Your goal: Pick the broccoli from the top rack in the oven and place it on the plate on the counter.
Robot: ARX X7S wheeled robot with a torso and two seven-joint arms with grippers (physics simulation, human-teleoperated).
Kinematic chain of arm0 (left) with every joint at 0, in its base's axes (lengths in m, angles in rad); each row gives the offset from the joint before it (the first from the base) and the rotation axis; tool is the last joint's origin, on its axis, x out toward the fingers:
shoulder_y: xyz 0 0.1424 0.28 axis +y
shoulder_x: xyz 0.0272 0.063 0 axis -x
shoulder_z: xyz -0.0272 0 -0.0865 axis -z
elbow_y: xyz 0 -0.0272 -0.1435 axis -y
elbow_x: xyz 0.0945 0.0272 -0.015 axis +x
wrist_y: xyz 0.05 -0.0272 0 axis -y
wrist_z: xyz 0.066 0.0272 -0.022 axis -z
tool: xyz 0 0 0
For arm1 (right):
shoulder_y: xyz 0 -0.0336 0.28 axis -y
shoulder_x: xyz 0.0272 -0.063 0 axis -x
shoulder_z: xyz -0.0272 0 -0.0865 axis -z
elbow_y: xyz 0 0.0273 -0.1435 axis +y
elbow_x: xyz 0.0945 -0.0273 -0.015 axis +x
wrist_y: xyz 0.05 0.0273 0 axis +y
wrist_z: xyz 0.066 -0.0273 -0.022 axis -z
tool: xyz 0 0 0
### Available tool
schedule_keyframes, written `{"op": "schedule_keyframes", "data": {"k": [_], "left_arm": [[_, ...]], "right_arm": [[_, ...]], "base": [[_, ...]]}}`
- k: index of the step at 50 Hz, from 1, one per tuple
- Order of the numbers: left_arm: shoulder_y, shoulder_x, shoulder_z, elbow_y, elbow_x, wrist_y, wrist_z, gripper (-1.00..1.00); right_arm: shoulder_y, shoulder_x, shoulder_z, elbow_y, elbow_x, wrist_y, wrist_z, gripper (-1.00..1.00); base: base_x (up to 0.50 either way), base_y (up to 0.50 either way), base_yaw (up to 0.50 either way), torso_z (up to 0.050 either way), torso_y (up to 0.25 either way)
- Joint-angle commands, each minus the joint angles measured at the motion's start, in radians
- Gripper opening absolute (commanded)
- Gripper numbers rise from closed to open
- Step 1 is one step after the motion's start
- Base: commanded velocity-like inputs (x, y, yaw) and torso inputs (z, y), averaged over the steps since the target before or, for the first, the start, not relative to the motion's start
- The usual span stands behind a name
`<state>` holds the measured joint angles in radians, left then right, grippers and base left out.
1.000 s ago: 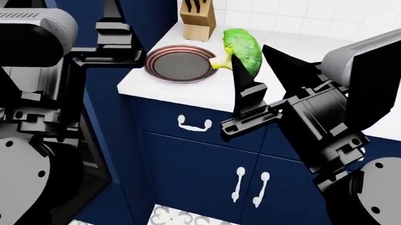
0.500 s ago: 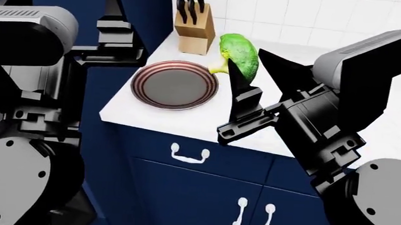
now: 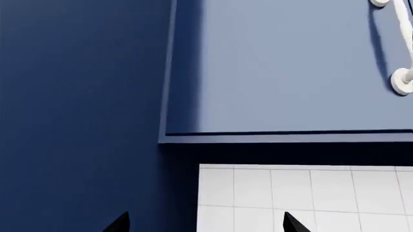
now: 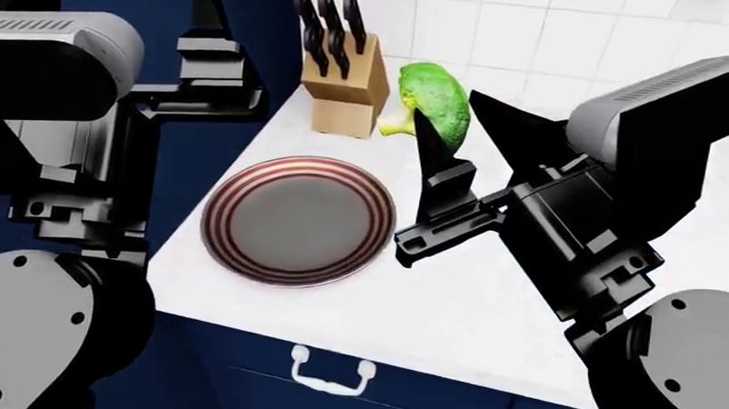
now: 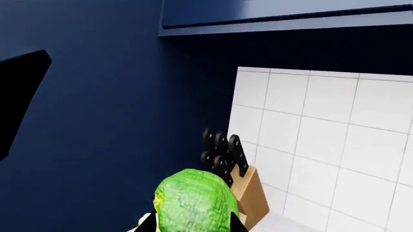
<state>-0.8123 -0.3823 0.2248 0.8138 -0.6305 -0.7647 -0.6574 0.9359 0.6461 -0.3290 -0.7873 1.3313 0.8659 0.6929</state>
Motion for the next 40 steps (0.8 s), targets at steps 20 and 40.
{"op": "schedule_keyframes", "data": {"k": [20,40], "left_arm": [[-0.009,-0.002,0.007,0.005,-0.016,-0.002,-0.013,1.00],[-0.019,-0.004,0.007,0.021,-0.035,-0.014,-0.029,1.00]], "right_arm": [[0.006,-0.030,-0.072,0.045,-0.121,0.000,-0.106,-1.00],[0.123,-0.169,-0.231,0.335,-0.355,-0.077,-0.364,-1.00]], "base": [[0.10,0.02,0.00,0.000,0.001],[0.00,0.00,0.00,0.000,0.000]]}}
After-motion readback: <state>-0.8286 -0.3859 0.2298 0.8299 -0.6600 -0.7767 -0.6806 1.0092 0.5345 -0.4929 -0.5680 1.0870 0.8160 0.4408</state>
